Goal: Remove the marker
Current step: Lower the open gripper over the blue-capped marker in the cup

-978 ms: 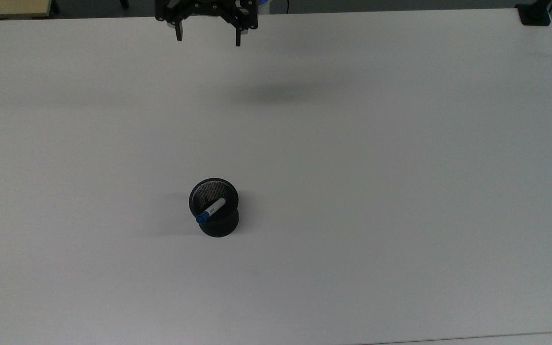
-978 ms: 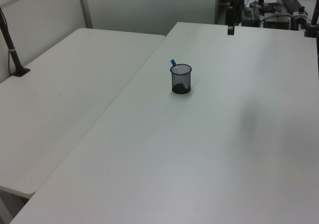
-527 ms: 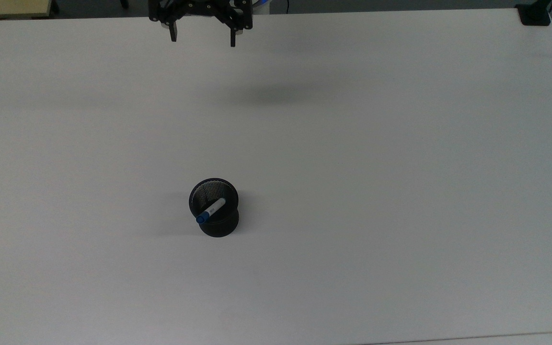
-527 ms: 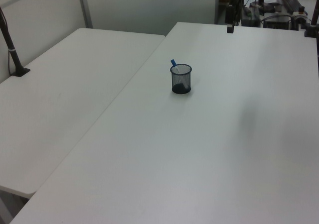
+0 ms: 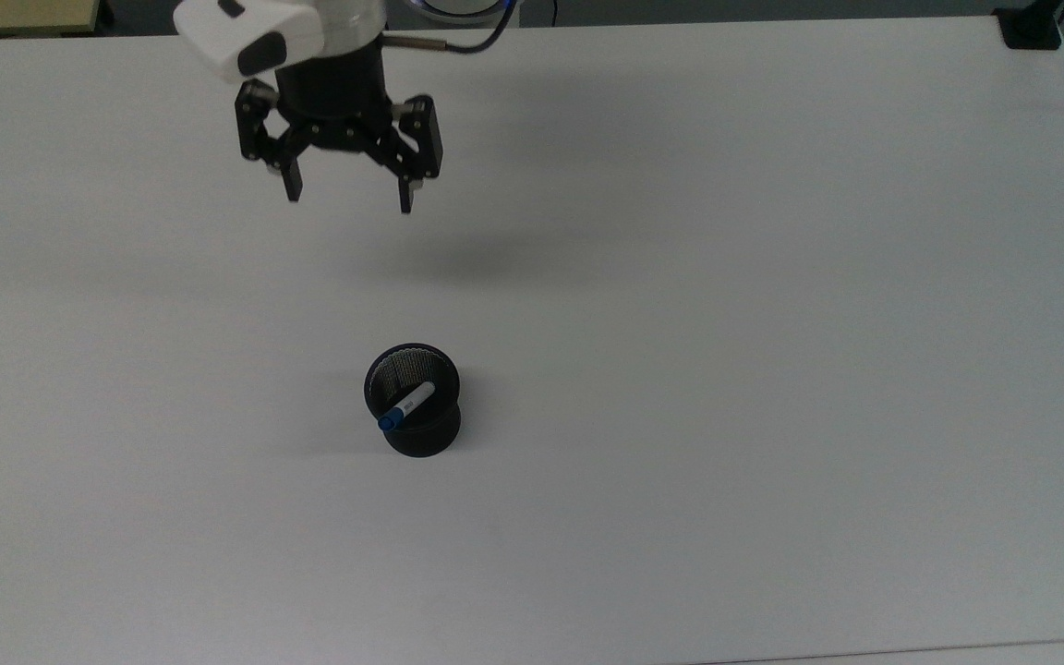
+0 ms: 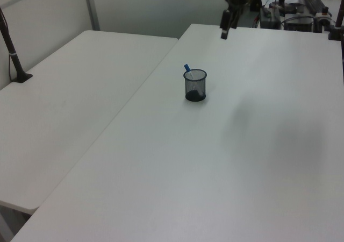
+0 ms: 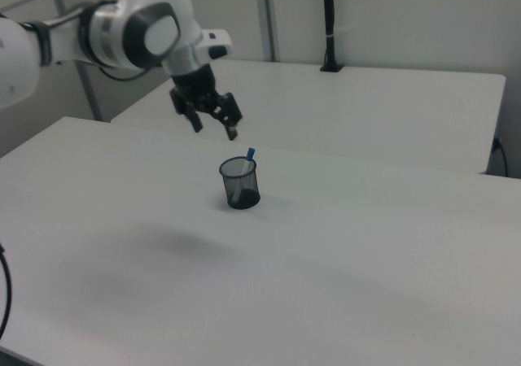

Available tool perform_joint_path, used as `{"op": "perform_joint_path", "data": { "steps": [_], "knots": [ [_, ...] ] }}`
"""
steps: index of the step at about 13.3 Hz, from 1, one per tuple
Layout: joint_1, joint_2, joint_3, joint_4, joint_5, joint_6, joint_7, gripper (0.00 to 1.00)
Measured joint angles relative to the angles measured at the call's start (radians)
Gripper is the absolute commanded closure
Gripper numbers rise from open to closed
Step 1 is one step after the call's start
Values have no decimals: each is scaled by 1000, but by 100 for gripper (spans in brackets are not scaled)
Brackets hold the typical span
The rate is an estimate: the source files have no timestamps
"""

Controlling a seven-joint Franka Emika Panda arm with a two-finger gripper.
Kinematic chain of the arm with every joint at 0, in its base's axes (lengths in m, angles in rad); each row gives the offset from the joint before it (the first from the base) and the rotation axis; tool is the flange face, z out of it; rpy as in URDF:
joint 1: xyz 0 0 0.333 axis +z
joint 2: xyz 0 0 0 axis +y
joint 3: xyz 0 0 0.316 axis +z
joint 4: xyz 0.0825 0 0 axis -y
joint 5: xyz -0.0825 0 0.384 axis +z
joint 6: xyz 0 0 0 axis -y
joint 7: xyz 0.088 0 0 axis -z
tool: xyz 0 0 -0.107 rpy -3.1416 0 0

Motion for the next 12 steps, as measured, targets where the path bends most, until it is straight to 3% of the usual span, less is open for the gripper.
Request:
{"op": "perform_joint_path", "data": {
  "steps": [4, 7, 12],
  "knots": [
    [-8, 136, 0, 6, 0, 285, 49, 0],
    [-6, 219, 1, 9, 0, 424, 70, 16],
    [-2, 297, 7, 12, 1, 571, 78, 31]
  ]
}}
